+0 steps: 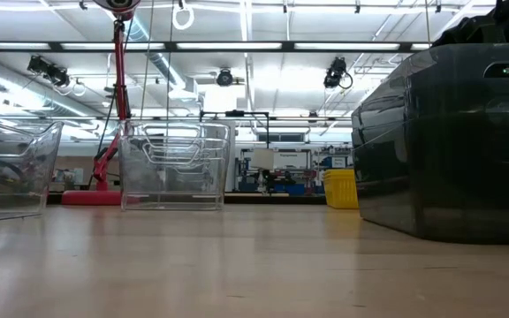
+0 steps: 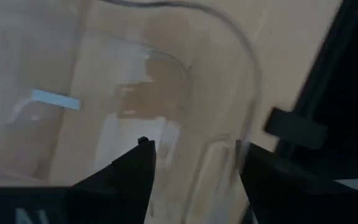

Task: Stack baskets by color
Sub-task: Stack the bottom transparent bin on the transparent bins, then return to Home Position

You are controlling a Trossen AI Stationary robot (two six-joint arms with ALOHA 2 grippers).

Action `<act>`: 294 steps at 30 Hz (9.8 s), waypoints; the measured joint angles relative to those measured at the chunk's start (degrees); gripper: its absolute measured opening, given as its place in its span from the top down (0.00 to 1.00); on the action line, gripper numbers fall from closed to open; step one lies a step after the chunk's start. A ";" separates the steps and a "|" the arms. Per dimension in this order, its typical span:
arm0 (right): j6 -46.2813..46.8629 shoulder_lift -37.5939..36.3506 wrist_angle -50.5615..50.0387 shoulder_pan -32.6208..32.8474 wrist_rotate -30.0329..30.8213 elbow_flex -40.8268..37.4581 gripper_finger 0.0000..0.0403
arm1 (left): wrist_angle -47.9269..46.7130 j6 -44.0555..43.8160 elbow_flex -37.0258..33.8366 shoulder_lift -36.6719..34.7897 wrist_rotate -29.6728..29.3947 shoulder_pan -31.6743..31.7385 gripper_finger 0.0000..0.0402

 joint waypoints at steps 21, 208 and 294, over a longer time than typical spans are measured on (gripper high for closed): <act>0.00 0.00 0.02 -0.01 0.01 0.00 0.55 | -0.25 6.10 -0.02 5.02 6.17 1.67 0.97; -0.33 0.21 -0.82 0.00 0.01 0.00 0.55 | 32.02 67.89 -31.73 -50.01 -9.49 50.54 0.69; -0.39 -32.79 -29.77 1.23 -1.72 0.02 0.55 | 58.43 68.92 -68.24 -93.95 4.55 49.22 0.97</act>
